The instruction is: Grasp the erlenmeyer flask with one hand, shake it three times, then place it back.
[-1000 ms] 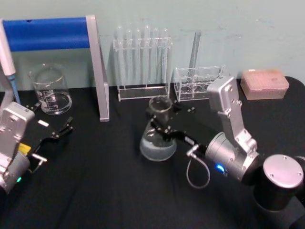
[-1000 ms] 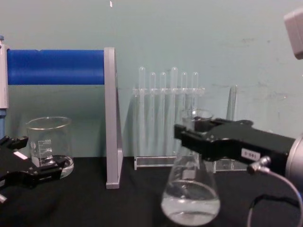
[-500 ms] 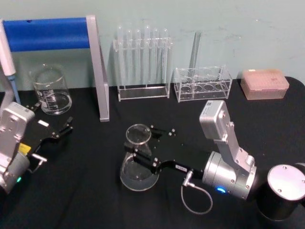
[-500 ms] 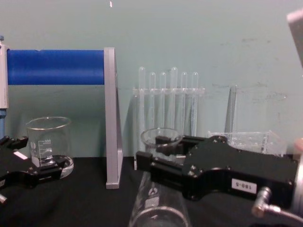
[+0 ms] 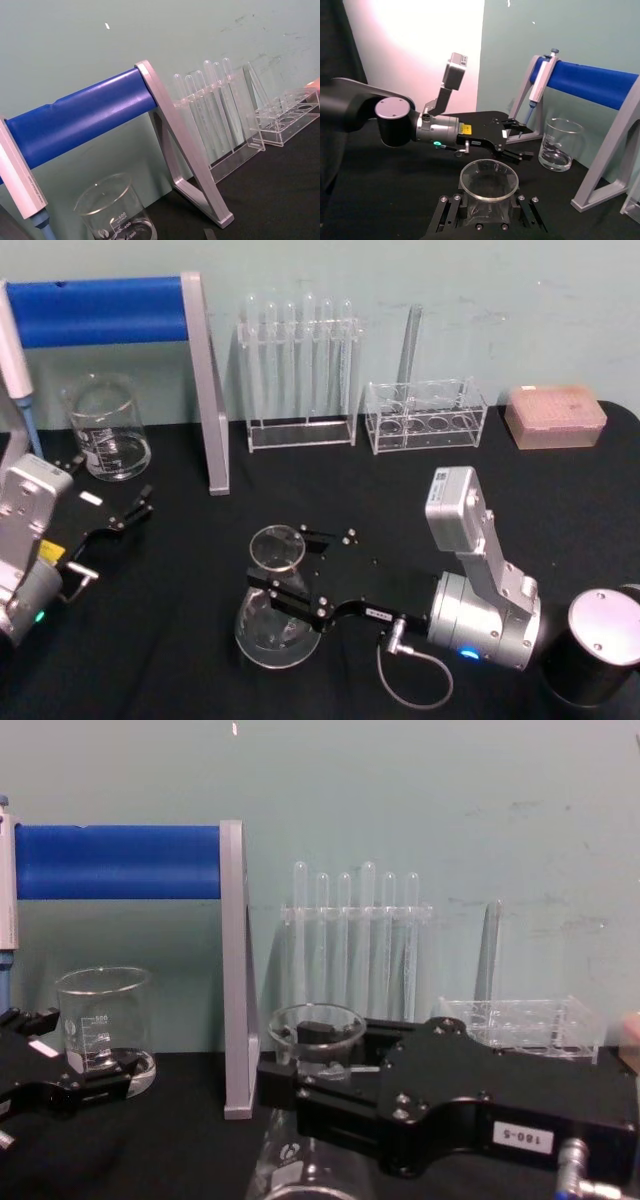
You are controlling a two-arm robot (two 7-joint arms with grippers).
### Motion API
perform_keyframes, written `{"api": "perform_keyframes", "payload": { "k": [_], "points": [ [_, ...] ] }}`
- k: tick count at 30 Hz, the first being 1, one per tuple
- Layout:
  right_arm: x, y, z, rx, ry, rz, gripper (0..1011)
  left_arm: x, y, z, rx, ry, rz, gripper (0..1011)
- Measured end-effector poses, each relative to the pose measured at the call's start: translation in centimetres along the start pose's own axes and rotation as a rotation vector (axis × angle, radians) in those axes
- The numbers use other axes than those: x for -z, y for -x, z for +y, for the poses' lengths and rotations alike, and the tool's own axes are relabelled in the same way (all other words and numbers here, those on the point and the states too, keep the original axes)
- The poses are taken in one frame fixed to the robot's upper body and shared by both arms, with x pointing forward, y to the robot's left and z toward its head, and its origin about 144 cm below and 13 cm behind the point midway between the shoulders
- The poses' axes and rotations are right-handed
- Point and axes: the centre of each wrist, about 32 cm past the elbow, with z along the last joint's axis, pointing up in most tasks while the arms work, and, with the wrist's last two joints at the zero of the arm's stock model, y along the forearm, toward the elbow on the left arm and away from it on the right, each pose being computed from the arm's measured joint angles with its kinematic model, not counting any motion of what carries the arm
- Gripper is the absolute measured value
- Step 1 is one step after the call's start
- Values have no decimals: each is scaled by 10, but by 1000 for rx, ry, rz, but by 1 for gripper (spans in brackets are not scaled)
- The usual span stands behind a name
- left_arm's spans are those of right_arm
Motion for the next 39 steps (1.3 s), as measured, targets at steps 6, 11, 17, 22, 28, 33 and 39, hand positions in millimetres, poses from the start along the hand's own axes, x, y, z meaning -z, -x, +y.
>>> {"api": "perform_keyframes", "payload": {
  "k": [6,11,17,22,28,33,39],
  "points": [
    [0,-1,1,4,1,-4,449,0,0,0,0,0,0,1001],
    [0,-4,2,49,9,-1,449,0,0,0,0,0,0,1001],
    [0,-13,3,153,28,10,449,0,0,0,0,0,0,1001],
    [-1,-20,4,229,37,17,449,0,0,0,0,0,0,1001],
    [0,-31,2,335,43,30,449,0,0,0,0,0,0,1001],
    [0,-39,0,401,47,37,449,0,0,0,0,0,0,1001],
    [0,-48,-5,479,50,42,449,0,0,0,0,0,0,1001]
  ]
}}
